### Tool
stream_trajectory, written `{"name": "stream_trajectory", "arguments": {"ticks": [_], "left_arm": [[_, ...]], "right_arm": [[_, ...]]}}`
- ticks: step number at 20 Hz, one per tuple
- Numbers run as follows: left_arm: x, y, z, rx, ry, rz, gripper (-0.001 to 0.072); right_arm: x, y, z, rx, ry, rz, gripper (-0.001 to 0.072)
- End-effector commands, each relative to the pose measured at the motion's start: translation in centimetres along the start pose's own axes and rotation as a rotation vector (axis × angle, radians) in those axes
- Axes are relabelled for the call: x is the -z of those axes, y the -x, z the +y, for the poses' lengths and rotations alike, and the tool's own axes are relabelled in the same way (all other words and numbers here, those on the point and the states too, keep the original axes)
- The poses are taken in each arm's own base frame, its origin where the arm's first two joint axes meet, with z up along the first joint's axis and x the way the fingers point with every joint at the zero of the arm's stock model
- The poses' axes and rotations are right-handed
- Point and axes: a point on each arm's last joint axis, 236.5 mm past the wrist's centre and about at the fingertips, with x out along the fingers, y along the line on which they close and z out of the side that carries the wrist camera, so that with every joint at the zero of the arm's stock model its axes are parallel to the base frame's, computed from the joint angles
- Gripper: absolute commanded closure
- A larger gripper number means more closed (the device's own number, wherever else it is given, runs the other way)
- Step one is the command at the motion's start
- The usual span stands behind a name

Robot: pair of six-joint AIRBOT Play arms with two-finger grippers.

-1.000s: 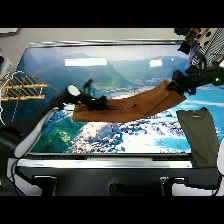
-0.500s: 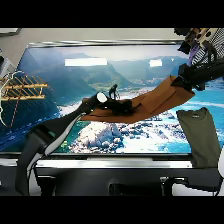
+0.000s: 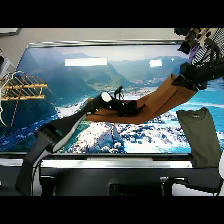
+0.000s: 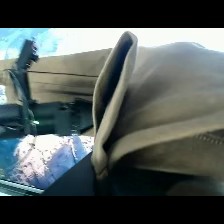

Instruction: Fold the clothes and pants, and hang the long-sleeved shirts on hangers.

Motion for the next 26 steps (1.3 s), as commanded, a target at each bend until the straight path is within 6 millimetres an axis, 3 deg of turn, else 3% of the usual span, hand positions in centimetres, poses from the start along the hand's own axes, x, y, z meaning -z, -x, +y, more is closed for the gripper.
{"name": "stream_trajectory", "arguments": {"ticks": [1, 5, 8, 11, 13, 16, 20, 23, 26], "left_arm": [[-1.5, 7.8, 2.5, -0.174, -0.129, 0.021, 0.0694], [-6.0, 23.6, 3.1, -0.359, -0.213, -0.171, 0.0693], [-6.9, 35.2, 3.7, -0.436, -0.178, -0.322, 0.0693], [-6.5, 44.2, 4.7, -0.471, -0.118, -0.458, 0.0692], [-6.0, 48.4, 5.8, -0.488, -0.072, -0.521, 0.0692], [-5.4, 52.6, 7.7, -0.509, -0.008, -0.583, 0.0692], [-5.0, 54.5, 9.6, -0.523, 0.044, -0.601, 0.0692], [-5.1, 54.7, 9.8, -0.524, 0.048, -0.606, 0.0691], [-5.1, 54.5, 9.8, -0.523, 0.048, -0.603, 0.0691]], "right_arm": [[0.2, -0.2, 2.6, -0.086, 0.038, 0.005, 0.0683], [1.9, -2.7, 8.3, -0.138, 0.135, 0.044, 0.0683], [3.1, -5.4, 13.7, -0.187, 0.194, 0.035, 0.0683], [5.1, -9.5, 18.5, -0.237, 0.243, 0.065, 0.0683], [6.6, -13.1, 20.5, -0.245, 0.251, 0.106, 0.0683], [9.1, -19.0, 21.6, -0.238, 0.242, 0.187, 0.0683], [11.3, -25.1, 22.0, -0.231, 0.203, 0.242, 0.0683], [12.2, -27.4, 21.9, -0.222, 0.178, 0.261, 0.0683], [12.1, -28.3, 21.9, -0.227, 0.154, 0.261, 0.0650]]}}
